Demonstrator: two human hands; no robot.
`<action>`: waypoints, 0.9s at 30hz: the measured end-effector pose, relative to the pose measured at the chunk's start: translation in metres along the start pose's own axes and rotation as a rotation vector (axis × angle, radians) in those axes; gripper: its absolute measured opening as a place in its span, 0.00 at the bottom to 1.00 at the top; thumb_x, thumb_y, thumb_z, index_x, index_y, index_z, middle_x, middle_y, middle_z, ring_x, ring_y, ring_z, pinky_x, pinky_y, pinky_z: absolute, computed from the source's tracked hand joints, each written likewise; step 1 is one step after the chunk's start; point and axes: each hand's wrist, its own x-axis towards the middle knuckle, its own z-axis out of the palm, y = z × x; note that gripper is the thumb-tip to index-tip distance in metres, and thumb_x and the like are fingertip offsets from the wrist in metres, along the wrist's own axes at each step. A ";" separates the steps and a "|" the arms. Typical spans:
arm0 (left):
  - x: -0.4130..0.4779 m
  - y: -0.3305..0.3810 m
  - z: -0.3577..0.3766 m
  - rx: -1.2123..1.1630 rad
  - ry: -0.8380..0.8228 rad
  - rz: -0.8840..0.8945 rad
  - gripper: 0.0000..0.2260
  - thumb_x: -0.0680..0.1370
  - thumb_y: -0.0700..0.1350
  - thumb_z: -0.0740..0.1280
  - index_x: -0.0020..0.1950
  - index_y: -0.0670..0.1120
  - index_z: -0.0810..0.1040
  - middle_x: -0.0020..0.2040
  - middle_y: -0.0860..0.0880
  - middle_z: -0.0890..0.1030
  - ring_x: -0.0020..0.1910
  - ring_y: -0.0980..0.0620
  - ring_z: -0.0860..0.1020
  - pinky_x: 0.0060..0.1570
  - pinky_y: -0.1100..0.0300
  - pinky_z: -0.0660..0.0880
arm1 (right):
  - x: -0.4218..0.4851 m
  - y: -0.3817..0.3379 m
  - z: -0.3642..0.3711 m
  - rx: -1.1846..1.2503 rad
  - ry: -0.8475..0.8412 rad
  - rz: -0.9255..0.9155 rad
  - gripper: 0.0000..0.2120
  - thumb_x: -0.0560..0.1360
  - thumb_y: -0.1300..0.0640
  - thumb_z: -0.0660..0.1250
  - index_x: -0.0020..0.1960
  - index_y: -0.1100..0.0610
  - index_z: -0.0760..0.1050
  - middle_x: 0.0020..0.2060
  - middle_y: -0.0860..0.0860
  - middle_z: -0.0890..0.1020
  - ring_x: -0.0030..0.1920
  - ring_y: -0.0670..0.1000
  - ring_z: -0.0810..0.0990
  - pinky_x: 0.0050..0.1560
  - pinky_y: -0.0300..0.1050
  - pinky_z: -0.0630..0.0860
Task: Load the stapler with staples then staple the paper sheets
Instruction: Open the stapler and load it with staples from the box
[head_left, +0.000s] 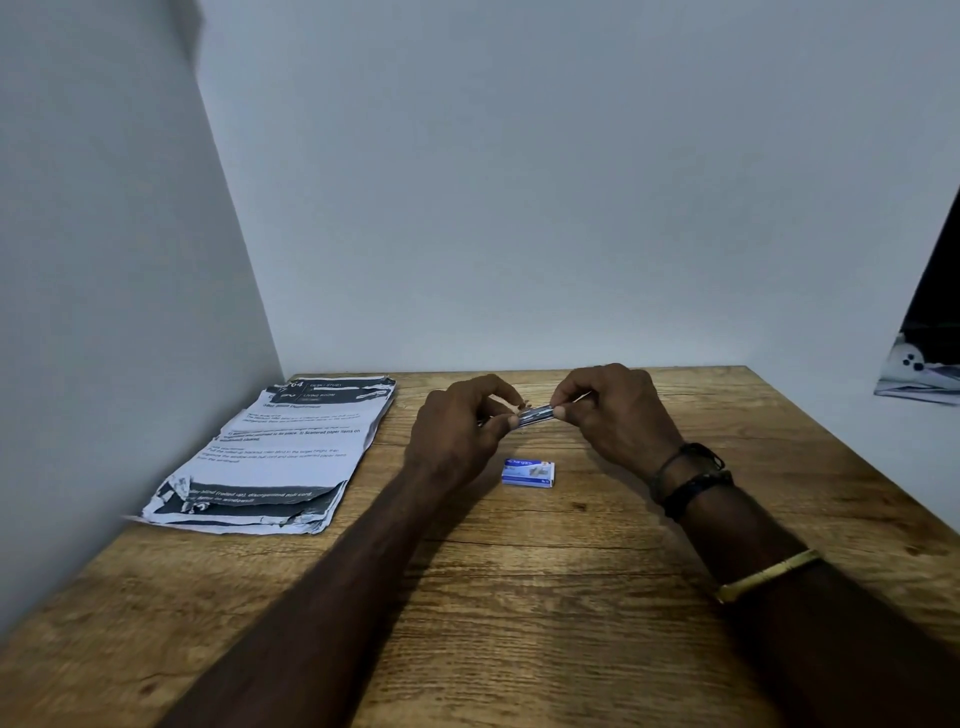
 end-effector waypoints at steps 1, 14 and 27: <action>0.000 0.000 0.000 0.001 -0.008 0.011 0.04 0.75 0.47 0.75 0.49 0.54 0.86 0.44 0.55 0.88 0.46 0.56 0.85 0.51 0.51 0.81 | 0.000 0.000 0.000 0.002 0.003 0.002 0.02 0.73 0.59 0.76 0.43 0.54 0.86 0.31 0.40 0.78 0.35 0.39 0.75 0.38 0.31 0.66; 0.003 -0.001 -0.004 -0.114 -0.134 -0.124 0.05 0.78 0.44 0.72 0.53 0.48 0.83 0.38 0.48 0.88 0.39 0.54 0.86 0.49 0.56 0.79 | 0.000 0.000 0.004 0.026 0.024 0.001 0.02 0.73 0.60 0.75 0.43 0.54 0.86 0.34 0.47 0.83 0.35 0.41 0.77 0.36 0.31 0.67; 0.001 0.010 -0.011 -0.647 -0.319 -0.521 0.08 0.77 0.36 0.71 0.54 0.37 0.85 0.39 0.46 0.84 0.32 0.55 0.80 0.31 0.64 0.77 | -0.004 0.005 0.018 0.119 -0.168 -0.065 0.15 0.72 0.58 0.75 0.57 0.47 0.82 0.57 0.42 0.83 0.60 0.42 0.78 0.61 0.40 0.74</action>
